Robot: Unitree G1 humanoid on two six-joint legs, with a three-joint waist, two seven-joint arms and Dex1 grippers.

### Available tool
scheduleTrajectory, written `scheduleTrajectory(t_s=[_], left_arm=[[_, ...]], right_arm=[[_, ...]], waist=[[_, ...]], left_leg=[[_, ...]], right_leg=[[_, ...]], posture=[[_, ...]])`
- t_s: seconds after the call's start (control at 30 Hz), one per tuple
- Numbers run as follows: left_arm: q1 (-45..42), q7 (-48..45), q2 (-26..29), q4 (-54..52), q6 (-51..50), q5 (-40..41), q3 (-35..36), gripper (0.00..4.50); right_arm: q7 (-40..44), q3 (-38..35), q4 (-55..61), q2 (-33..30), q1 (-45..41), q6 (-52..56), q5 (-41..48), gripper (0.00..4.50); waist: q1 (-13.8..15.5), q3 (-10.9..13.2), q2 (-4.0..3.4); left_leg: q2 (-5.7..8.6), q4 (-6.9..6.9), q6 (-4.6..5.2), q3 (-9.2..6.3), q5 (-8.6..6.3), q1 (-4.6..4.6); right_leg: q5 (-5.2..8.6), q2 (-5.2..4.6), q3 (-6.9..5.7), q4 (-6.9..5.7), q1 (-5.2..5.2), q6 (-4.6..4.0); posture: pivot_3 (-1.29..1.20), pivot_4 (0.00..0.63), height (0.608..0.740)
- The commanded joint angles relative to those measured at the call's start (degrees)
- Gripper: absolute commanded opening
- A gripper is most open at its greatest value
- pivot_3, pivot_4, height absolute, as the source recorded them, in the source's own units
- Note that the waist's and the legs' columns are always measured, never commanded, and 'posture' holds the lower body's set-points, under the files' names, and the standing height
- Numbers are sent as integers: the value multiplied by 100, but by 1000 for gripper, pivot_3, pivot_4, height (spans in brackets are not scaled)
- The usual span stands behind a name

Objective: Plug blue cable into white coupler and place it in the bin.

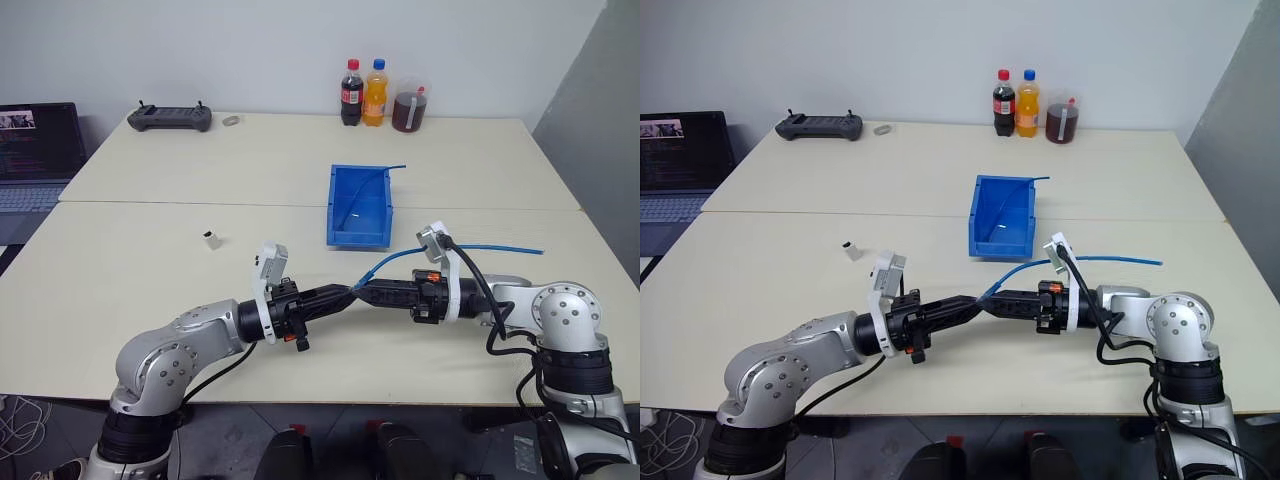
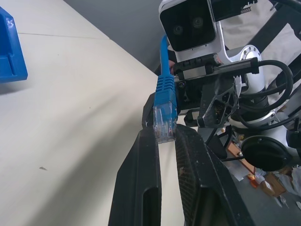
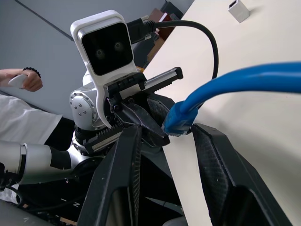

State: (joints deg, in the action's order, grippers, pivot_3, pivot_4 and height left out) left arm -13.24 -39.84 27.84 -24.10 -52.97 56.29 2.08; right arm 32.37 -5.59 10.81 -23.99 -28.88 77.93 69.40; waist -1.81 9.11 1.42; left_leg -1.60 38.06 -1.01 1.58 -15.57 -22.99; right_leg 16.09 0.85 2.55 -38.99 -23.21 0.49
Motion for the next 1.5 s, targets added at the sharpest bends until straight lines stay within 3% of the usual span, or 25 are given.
scheduleTrajectory(t_s=[0.03, 0.47, 0.63, 1.5], left_arm=[[-30, -77, 34, -107, 124, 11, 48, 177], [96, -30, 43, -194, 114, 58, 86, 177], [94, -43, 53, -191, 114, 47, 71, 177], [102, -26, 45, -202, 84, 55, 73, 177]], right_arm=[[-40, -143, -18, 44, -124, -21, 195, 1749], [-330, -333, -142, 83, -126, 99, 598, 1749], [-267, -248, -64, 20, -72, 150, 638, 908], [-202, -127, -31, 2, -51, 230, 592, 908]], waist=[[0, 0, 0], [-1, 0, 0], [-1, 0, 0], [-1, 2, 0]], left_leg=[[0, 0, 0, 0, 0, 0], [0, -1, 0, 0, 0, 0], [0, -1, 0, 1, 0, 0], [-1, -3, 0, 1, 0, -1]], right_leg=[[0, 0, 0, 0, 0, 1], [1, 0, 1, 0, 0, 2], [1, 0, 1, 1, 0, 2], [4, 0, 1, 2, -1, 7]], posture=[[0, 150, 740], [0, 150, 740], [0, 150, 740], [0, 150, 740]])
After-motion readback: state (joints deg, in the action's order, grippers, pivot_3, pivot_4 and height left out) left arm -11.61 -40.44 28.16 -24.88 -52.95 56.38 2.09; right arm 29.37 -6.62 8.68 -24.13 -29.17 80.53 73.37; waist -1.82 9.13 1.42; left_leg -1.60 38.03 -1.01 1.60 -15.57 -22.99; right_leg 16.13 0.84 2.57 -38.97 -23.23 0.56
